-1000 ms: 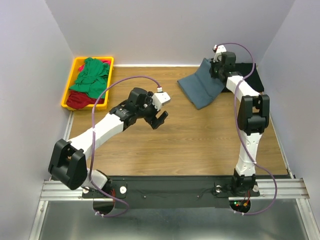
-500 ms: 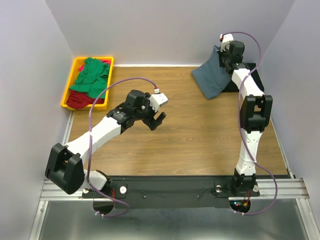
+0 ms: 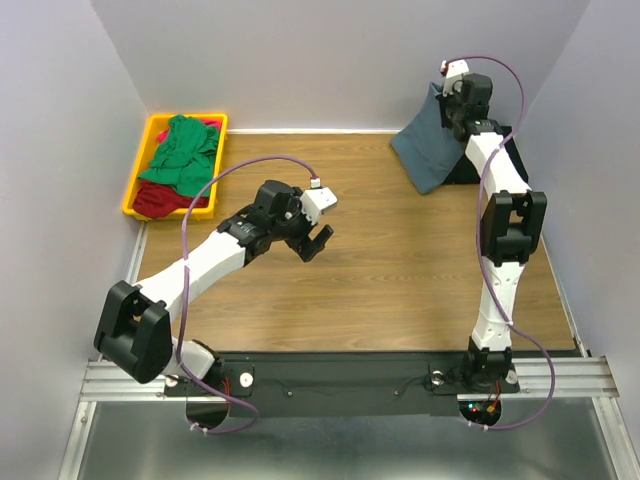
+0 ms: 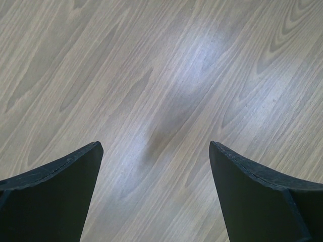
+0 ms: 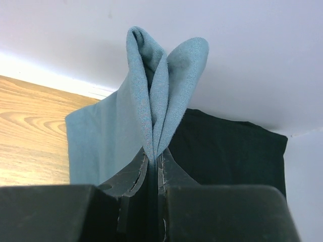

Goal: Fold and stack the t-shirts
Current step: Neatly place the folded tshirt to the corner

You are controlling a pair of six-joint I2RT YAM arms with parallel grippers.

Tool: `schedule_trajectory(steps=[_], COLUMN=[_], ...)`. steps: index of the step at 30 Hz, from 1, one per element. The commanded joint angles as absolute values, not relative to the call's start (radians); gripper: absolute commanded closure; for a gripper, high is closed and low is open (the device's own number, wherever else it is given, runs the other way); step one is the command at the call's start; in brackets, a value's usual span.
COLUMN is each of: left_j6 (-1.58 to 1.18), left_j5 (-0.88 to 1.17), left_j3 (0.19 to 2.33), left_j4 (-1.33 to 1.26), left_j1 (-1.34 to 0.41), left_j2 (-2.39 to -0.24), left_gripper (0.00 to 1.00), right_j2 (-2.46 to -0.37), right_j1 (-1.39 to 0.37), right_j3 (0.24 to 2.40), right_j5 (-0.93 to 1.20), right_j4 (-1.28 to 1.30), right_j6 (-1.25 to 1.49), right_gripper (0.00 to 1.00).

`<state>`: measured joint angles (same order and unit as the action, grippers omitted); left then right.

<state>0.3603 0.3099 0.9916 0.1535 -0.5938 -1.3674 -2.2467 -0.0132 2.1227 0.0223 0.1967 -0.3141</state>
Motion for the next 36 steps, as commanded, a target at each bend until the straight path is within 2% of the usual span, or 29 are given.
schedule_trajectory(steps=[1,27,36], left_j6=[0.359,0.357,0.357], left_j5=[0.324,0.310,0.305], left_j3=[1.026,1.048,1.058], left_j4=[0.120,0.118,0.124], left_j1=[-0.591,-0.591,-0.591], left_j2=[-1.368,-1.391,-1.410], left_gripper=[0.01,0.01,0.01], right_j2=[-2.212,-2.181,-2.175], right_j1=[0.005,0.048,0.066], right_j3=[2.213,2.322,2.301], right_j5=[0.006,0.017,0.028], right_j4=[0.158,0.204,0.216], right_j6=[-0.324,-0.310,-0.311], right_gripper=[0.99,0.99,0.99])
